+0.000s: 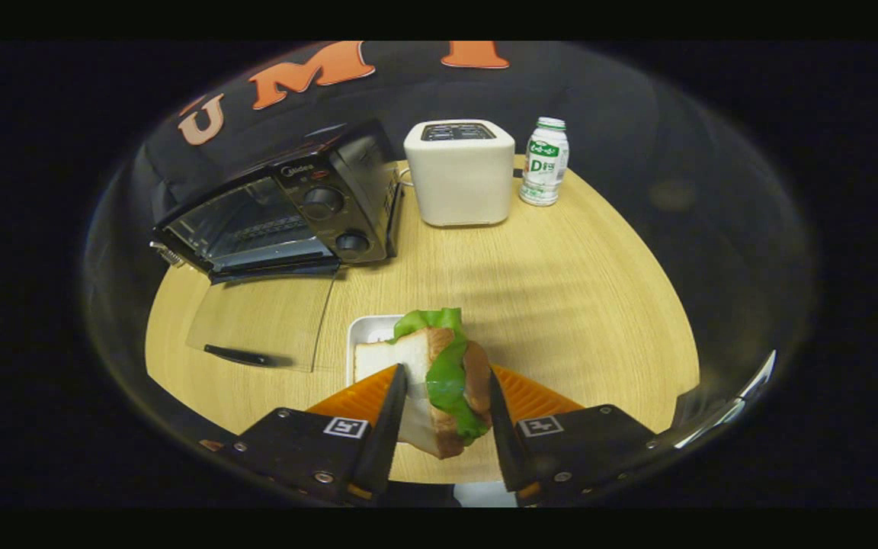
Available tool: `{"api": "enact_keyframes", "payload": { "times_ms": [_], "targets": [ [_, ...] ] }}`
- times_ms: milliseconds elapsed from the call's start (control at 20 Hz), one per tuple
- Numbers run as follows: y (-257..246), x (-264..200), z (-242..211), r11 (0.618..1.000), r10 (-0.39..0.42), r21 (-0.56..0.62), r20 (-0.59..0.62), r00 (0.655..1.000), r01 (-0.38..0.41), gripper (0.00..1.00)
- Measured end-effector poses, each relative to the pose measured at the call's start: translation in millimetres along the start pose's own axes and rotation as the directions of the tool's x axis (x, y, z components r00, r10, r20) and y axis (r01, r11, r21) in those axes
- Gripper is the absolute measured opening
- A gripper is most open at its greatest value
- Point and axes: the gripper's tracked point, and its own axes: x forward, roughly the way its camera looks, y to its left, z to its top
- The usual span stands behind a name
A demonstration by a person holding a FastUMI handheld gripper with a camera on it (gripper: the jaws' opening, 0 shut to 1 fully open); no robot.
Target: Open the toaster oven, put the food inside, and close the toaster oven door.
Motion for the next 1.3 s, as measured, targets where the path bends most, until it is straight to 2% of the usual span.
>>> {"api": "enact_keyframes", "payload": {
  "times_ms": [150, 250, 400, 750, 1050, 1300],
  "targets": [
    [5.2, -6.5, 2.5, 0.999, -0.027, -0.039, 0.003, 1.000, 0.027, 0.46],
    [7.7, -10.0, 2.0, 0.999, -0.042, -0.007, -0.004, 0.999, 0.042, 0.37],
    [17.8, -19.2, 6.5, 1.000, -0.001, 0.025, 0.003, 1.000, 0.001, 0.30],
    [32.9, -37.3, 15.6, 0.995, 0.049, 0.089, 0.032, 0.998, -0.052, 0.29],
    [46.9, -66.1, 54.1, 0.987, 0.092, 0.117, 0.126, 0.988, -0.107, 0.26],
    [85.7, -70.5, 82.8, 0.953, 0.193, 0.194, 0.196, 0.961, -0.231, 0.26]
  ]
}}
